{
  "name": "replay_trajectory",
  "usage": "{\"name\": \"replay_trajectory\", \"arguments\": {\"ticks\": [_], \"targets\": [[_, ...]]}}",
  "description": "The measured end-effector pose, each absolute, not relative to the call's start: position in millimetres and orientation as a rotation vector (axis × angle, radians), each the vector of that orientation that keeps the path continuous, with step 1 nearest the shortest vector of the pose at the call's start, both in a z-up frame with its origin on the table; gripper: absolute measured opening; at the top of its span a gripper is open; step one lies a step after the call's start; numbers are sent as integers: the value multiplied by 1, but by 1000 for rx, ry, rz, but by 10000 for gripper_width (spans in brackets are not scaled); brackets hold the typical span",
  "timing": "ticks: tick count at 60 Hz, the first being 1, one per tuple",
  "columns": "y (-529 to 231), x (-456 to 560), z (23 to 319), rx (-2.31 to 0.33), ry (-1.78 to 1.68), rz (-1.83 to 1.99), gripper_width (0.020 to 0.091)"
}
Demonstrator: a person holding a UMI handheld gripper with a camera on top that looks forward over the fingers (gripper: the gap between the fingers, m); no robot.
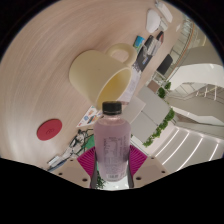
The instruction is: Pour water
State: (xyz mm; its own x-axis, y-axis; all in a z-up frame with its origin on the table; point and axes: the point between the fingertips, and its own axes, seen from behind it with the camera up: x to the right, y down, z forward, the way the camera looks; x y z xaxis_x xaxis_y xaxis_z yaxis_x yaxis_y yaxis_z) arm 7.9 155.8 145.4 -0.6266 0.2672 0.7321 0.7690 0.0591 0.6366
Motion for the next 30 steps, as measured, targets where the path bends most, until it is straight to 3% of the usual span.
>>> {"name": "replay_trajectory", "arguments": {"ticks": [17,18,28,29,30], "targets": [[161,-15,164,-1127,-1887,-1548,424],[163,-16,169,-1176,-1822,-1507,402],[163,4,236,-1598,-817,-940,427],[162,8,241,-1619,-726,-861,394],[154,12,247,-1638,-619,-779,429]]}}
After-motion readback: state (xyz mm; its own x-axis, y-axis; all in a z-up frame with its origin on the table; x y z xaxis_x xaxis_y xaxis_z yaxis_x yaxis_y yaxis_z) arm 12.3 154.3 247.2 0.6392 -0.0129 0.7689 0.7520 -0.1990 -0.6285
